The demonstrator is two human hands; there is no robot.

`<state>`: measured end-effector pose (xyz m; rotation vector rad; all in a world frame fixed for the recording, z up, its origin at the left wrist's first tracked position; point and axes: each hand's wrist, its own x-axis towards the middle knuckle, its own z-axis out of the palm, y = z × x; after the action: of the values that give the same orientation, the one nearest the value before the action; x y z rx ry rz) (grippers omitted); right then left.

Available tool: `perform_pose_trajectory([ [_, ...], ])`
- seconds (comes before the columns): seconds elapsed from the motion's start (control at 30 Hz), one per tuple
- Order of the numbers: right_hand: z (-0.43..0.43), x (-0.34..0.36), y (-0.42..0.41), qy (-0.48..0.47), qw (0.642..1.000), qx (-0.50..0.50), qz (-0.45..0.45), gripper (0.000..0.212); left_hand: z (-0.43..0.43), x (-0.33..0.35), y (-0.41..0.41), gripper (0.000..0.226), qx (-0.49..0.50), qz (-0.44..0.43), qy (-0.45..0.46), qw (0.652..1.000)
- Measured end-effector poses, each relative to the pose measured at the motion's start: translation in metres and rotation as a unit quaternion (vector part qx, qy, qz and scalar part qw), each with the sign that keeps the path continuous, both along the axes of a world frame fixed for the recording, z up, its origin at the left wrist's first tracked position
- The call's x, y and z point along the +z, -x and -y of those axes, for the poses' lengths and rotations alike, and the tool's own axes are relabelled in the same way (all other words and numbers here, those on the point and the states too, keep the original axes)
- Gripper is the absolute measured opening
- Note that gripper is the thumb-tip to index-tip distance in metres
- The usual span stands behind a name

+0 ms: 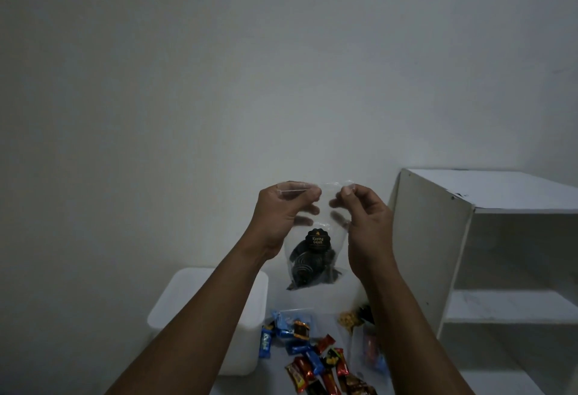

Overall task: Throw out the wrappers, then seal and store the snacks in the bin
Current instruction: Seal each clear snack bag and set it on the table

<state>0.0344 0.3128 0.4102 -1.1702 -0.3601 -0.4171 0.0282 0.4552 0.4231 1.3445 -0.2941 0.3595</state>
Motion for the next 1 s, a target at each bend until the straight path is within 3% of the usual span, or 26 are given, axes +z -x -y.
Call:
perform_pose_trajectory([
  [0.17, -0.006, -0.001, 0.004, 0.006, 1.0, -0.007, 0.001, 0.012, -0.004, -0.004, 0.003, 0.016, 0.004, -0.001, 0.016, 1.0],
  [0.4, -0.011, -0.005, 0.003, 0.087, 0.996, -0.016, 0.017, 0.011, -0.01, -0.01, 0.002, 0.017, 0.02, 0.013, -0.02, 1.0],
  [0.57, -0.015, -0.006, 0.002, 0.074, 0.997, -0.018, 0.017, 0.009, -0.013, -0.012, 0.001, 0.013, -0.005, 0.0, 0.057, 0.998],
  [0.73, -0.02, -0.002, 0.003, 0.095, 0.995, 0.011, 0.011, 0.008, -0.018, -0.011, 0.0, 0.019, 0.026, 0.023, 0.016, 0.999],
  [1.0, -0.031, 0.002, 0.005, 0.054, 0.998, 0.005, 0.007, 0.008, -0.029, -0.009, 0.005, 0.008, 0.045, 0.037, 0.079, 0.995],
])
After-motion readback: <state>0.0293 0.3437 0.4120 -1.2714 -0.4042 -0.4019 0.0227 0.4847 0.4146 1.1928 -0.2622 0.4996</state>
